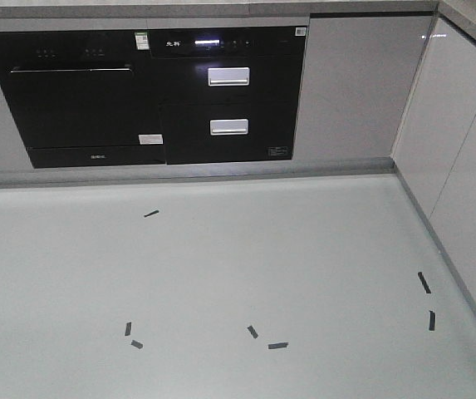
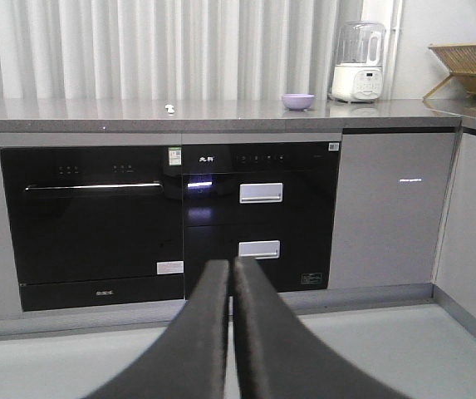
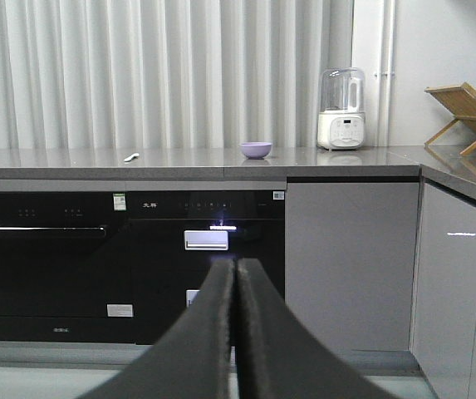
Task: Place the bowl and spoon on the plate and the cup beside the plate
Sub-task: 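Drive the base toward the counter holding the white spoon and lavender bowl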
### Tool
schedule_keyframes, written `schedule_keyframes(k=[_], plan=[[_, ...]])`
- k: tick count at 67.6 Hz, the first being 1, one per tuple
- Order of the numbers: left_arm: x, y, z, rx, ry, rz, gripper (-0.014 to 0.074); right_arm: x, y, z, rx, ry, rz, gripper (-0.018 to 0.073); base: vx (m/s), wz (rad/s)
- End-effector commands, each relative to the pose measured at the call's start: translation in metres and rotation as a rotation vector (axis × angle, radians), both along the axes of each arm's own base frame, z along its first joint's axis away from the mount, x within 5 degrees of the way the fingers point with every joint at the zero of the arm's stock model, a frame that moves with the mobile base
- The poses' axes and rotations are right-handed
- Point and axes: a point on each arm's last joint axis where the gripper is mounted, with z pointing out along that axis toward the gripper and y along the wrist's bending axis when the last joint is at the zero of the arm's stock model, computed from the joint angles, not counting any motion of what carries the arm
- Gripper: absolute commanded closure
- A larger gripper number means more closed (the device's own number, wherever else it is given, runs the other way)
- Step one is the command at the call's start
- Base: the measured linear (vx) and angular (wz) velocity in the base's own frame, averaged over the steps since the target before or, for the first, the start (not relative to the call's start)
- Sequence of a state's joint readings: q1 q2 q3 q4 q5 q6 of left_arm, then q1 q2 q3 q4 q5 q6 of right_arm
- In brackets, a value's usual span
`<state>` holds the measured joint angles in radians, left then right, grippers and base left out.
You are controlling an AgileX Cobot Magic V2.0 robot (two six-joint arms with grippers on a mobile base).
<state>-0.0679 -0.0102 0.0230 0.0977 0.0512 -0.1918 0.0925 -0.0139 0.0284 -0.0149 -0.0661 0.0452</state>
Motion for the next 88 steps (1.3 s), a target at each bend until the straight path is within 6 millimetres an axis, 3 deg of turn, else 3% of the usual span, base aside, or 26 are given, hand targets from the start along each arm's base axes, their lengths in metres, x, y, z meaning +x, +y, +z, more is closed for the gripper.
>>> schedule_keyframes(k=[1, 88], plan=[[-0.0027, -0.0005, 0.0136, -0.017, -0.107, -0.008, 0.0603, -0.0009, -0.0003, 0.0036, 0.000, -0.067, -0.007, 0.0570, 0.00, 0.00], [-0.0027, -0.0005, 0.0137, -0.017, -0.108, -0.009, 0.0603, -0.0009, -0.0003, 0.0036, 0.000, -0.067, -0.007, 0.0570, 0.00, 0.00]])
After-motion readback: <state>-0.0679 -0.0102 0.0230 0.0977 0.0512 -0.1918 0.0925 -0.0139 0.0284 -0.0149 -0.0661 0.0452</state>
